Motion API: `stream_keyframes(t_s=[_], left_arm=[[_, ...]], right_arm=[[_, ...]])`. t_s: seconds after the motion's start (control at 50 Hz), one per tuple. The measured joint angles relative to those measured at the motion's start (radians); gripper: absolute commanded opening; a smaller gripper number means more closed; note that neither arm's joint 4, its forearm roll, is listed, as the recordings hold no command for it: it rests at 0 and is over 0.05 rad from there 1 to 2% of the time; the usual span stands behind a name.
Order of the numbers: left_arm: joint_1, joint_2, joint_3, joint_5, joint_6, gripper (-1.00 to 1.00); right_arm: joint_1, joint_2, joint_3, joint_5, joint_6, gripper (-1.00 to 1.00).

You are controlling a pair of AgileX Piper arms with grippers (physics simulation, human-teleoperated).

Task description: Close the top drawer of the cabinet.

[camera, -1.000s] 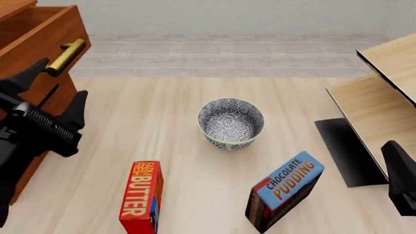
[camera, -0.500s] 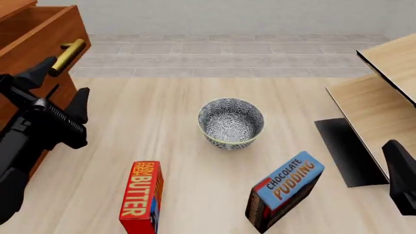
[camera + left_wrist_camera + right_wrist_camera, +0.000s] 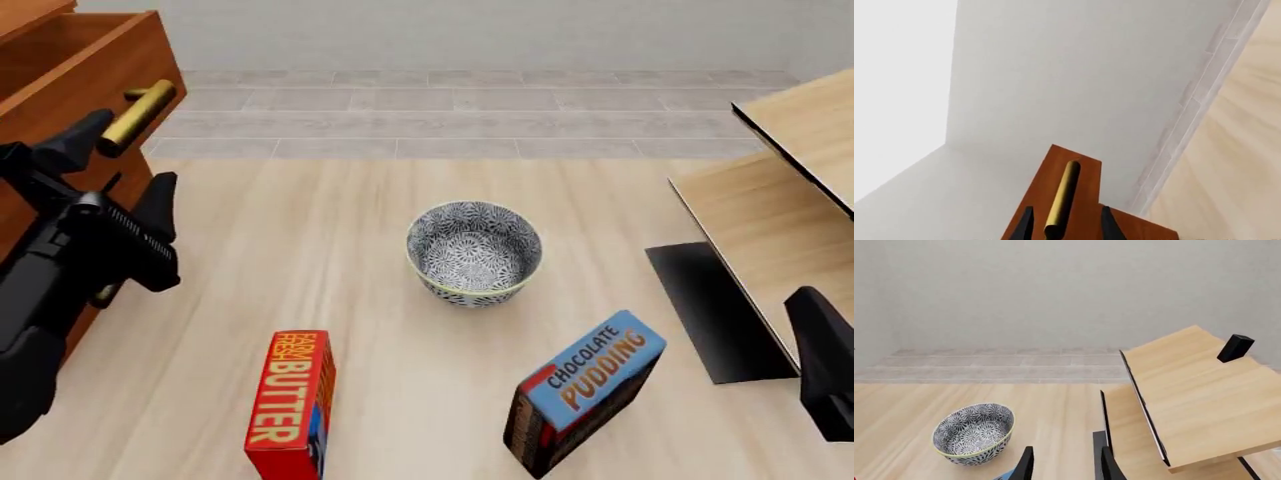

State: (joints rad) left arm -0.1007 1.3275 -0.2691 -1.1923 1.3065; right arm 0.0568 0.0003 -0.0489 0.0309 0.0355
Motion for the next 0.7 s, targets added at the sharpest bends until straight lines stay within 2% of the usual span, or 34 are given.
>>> stream_keyframes(t_s=[0.7], left_arm=[[0.028,0.051,-0.028,-0.024,0.042,1.0]], right_arm=[[0.002,0.0,-0.002,-0.002,0.001,1.0]])
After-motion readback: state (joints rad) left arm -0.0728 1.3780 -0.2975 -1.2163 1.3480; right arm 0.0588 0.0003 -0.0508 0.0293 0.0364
